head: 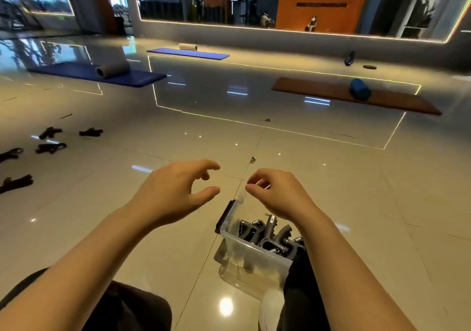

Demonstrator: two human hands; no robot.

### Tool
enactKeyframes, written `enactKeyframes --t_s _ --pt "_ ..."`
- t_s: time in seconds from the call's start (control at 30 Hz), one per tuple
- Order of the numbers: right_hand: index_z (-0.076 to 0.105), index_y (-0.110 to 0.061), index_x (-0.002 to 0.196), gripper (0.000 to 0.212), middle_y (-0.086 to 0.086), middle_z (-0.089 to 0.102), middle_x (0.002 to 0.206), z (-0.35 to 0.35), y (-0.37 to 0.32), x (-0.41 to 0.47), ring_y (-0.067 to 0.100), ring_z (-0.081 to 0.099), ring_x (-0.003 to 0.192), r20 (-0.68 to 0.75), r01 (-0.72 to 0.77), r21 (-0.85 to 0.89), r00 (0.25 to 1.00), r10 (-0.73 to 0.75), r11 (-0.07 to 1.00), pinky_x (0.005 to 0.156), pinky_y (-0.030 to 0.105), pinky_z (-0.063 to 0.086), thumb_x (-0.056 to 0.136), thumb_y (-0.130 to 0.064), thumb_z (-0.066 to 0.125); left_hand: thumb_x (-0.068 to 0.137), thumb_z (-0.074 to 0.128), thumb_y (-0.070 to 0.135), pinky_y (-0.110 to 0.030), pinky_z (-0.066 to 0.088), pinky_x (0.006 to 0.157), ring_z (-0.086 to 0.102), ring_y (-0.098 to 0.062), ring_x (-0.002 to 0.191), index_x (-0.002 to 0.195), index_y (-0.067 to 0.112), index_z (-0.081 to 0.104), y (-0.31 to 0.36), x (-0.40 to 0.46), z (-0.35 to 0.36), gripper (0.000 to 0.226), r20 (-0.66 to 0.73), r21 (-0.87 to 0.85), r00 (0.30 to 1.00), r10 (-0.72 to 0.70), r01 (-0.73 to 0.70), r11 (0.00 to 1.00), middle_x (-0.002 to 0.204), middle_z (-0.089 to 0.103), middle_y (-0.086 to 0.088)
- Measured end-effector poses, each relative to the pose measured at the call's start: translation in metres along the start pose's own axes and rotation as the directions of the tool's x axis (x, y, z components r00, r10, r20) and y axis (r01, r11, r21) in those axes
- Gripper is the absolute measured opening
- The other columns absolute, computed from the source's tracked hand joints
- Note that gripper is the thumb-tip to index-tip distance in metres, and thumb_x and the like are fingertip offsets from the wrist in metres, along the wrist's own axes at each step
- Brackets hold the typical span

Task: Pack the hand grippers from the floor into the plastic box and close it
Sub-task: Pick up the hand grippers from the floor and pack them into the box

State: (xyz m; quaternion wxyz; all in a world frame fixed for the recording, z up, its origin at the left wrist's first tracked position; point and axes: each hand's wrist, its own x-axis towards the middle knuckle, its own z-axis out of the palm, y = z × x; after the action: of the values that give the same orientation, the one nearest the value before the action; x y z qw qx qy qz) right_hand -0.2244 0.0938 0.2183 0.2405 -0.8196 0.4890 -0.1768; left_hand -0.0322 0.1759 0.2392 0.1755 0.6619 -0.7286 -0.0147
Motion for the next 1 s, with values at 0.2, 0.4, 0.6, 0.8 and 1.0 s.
enactKeyframes --t_s 0.2,0.4,0.6,0.8,1.0 --pt "0.064 -0.026 0.104 0.021 -0.007 0.067 0.099 0.095 -0.072 0.054 0.011 0.060 0.090 0.145 0.212 -0.013 0.967 -0.208 0.977 0.081 0.036 0.053 0.091 -0.039 0.055 0.085 0.047 0.056 -0.033 0.049 0.087 0.055 -0.004 0.103 0.130 0.042 0.042 -0.103 -0.060 -0.006 0.048 -0.029 -0.018 0.946 -0.323 0.323 0.946 0.112 0.059 0.015" --pt "0.068 -0.023 0.096 0.016 -0.006 0.068 0.093 0.190 -0.140 0.106 0.012 0.061 0.088 0.311 0.335 0.015 0.894 -0.322 0.942 0.077 0.031 0.050 0.089 -0.034 0.058 0.086 0.045 0.057 -0.037 0.050 0.086 0.054 -0.008 0.106 0.134 0.043 0.037 -0.197 -0.103 -0.023 0.050 -0.113 0.108 0.851 -0.512 0.523 0.846 0.119 0.056 0.017" --pt "0.066 -0.024 0.100 0.020 -0.006 0.067 0.095 0.196 -0.273 0.166 0.011 0.061 0.085 0.310 0.567 0.134 0.755 -0.577 0.813 0.069 0.025 0.045 0.089 -0.039 0.058 0.087 0.048 0.054 -0.038 0.051 0.082 0.055 -0.009 0.102 0.130 0.039 0.043 -0.271 -0.120 -0.060 0.046 -0.271 0.021 0.697 -0.664 0.694 0.720 0.117 0.055 0.014" --pt "0.066 -0.021 0.100 0.022 -0.003 0.067 0.097 0.199 -0.286 0.232 0.012 0.061 0.088 0.309 0.597 0.058 0.752 -0.583 0.800 0.076 0.030 0.051 0.089 -0.039 0.059 0.087 0.050 0.051 -0.037 0.050 0.080 0.055 -0.011 0.102 0.124 0.038 0.048 -0.341 -0.084 -0.072 0.039 -0.332 -0.008 0.649 -0.684 0.723 0.691 0.115 0.055 0.013" --pt "0.067 -0.017 0.102 0.022 -0.001 0.067 0.099 0.235 -0.297 0.330 0.011 0.053 0.083 0.270 0.503 0.052 0.825 -0.497 0.863 0.069 0.024 0.041 0.090 -0.034 0.059 0.088 0.052 0.047 -0.034 0.048 0.083 0.052 -0.012 0.110 0.129 0.035 0.046 -0.423 -0.021 -0.065 0.043 -0.211 0.041 0.661 -0.720 0.742 0.669 0.130 0.048 0.010"
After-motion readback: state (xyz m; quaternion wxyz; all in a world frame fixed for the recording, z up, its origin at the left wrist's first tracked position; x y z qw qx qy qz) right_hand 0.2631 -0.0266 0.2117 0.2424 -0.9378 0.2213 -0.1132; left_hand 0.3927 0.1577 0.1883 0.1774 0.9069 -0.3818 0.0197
